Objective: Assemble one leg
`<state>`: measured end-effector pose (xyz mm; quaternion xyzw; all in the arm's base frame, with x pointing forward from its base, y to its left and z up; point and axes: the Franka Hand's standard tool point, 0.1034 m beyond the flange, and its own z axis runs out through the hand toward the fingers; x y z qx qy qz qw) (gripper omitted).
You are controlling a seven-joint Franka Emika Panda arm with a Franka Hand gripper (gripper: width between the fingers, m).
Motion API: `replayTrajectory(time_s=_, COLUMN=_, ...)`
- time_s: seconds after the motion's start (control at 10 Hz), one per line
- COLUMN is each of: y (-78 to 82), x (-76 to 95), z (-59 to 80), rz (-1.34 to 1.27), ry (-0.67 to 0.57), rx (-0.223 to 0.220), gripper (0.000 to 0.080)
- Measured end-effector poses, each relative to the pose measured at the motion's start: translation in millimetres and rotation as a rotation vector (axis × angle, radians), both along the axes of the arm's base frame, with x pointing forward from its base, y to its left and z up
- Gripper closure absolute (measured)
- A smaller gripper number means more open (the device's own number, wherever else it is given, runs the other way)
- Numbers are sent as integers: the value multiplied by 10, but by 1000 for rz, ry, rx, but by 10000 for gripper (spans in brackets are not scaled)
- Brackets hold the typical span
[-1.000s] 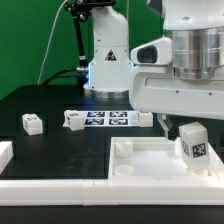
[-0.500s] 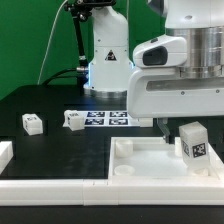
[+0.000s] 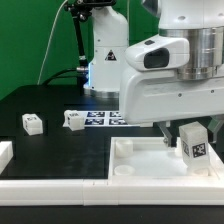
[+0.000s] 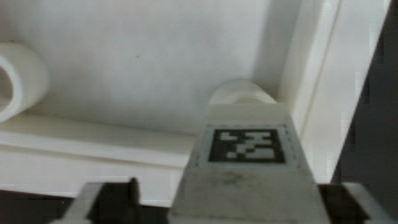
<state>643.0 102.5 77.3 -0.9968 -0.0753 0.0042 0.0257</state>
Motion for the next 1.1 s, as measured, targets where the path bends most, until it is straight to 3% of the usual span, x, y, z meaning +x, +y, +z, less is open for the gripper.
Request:
replayTrajectory(time_s=0.1, y=-2, x=-1, z=-2, rz=0, ry=0, rx=0, gripper=509)
replayTrajectory(time_s=0.4, y=-3, x=-2, z=-3, rz=-49, ry=3, rx=-1, gripper=509)
replayTrajectory(time_s=0.7, y=115, x=-16, z=-16, rz=-524, ry=16, rx=-4, gripper=509)
replayTrajectory(time_s=1.1, y=153, x=-40, z=-25, rz=-1056, ry=48, rx=-12, gripper=509)
